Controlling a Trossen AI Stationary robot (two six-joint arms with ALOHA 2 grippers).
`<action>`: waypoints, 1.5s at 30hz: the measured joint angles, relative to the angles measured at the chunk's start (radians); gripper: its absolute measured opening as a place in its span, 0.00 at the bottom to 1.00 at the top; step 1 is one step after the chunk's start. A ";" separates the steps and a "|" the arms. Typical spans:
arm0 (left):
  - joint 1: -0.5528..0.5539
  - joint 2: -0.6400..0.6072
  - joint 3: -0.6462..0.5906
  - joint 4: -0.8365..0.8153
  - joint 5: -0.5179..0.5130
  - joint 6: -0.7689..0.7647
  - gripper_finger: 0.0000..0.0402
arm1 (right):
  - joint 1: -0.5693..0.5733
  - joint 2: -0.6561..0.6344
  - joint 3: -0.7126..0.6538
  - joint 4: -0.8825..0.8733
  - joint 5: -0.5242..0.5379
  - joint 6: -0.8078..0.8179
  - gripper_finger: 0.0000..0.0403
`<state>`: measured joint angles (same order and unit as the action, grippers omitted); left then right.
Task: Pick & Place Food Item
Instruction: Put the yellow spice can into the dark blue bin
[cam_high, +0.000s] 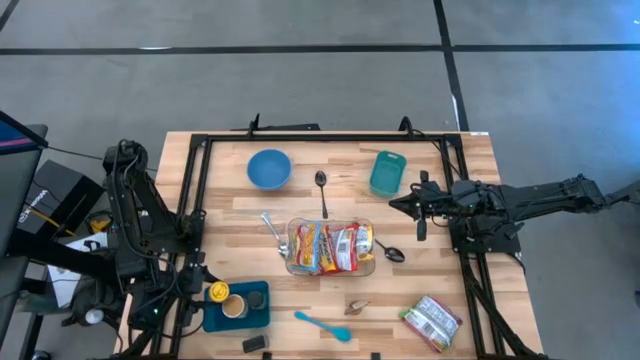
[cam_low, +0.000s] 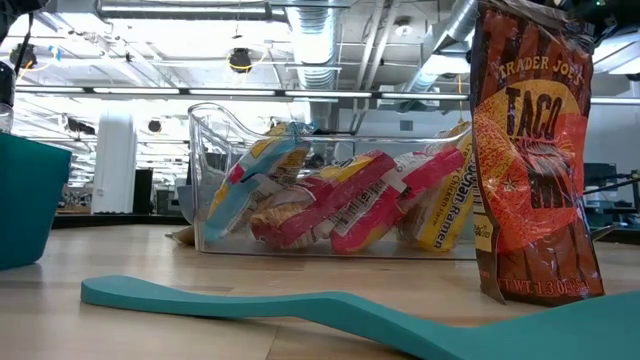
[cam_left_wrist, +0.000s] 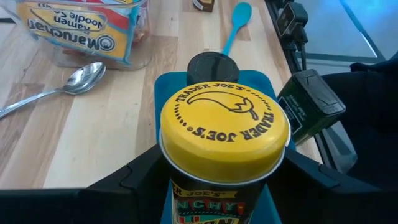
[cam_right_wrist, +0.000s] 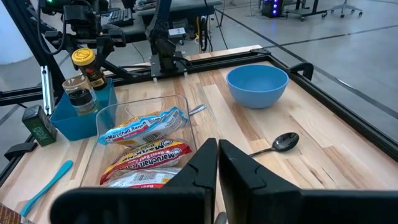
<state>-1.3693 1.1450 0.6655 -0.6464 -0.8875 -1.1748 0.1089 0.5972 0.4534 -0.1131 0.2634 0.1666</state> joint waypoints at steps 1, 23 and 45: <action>0.000 0.000 0.000 0.001 0.000 0.000 0.55 | 0.000 0.000 0.000 0.000 0.000 0.000 0.02; 0.000 0.000 0.000 0.016 -0.023 0.011 0.56 | 0.000 0.000 0.000 0.000 0.000 0.000 0.02; -0.030 0.000 0.000 0.013 0.013 -0.008 0.56 | 0.001 0.000 0.000 0.000 0.000 0.000 0.02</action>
<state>-1.3990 1.1450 0.6655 -0.6338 -0.8743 -1.1830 0.1101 0.5971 0.4538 -0.1131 0.2636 0.1665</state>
